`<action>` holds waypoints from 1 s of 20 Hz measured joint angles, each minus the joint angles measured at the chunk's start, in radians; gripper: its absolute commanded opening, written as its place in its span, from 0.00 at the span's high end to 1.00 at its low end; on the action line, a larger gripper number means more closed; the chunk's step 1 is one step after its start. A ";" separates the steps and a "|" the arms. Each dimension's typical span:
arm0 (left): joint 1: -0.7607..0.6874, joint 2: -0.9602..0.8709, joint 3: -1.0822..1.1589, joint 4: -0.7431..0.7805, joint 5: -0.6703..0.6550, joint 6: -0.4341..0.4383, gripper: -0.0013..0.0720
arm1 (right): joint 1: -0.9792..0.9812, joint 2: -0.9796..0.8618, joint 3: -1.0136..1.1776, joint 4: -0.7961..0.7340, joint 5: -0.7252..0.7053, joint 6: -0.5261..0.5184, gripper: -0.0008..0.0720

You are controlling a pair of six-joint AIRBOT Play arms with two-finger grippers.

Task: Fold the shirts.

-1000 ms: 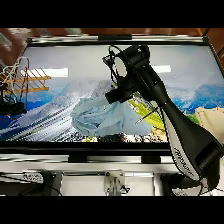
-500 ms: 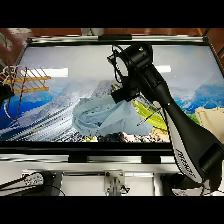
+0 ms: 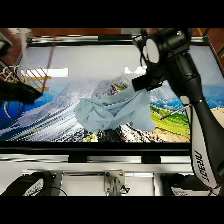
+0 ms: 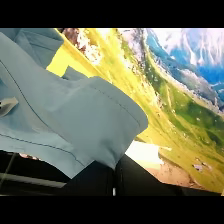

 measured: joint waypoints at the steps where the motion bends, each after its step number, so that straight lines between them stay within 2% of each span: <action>1: -0.066 0.031 -0.039 0.051 -0.028 -0.018 0.92 | -0.025 0.004 0.000 0.001 0.000 -0.008 0.88; 7: -0.437 0.159 -0.290 0.182 -0.106 -0.075 0.92 | -0.147 0.019 0.000 0.035 0.003 -0.072 0.88; 11: -0.624 0.177 -0.351 0.225 -0.115 -0.092 0.92 | -0.171 0.032 0.000 0.050 -0.005 -0.098 0.88; 20: -0.721 0.163 -0.373 0.271 -0.023 -0.102 0.92 | -0.179 0.039 0.000 0.079 -0.004 -0.111 0.88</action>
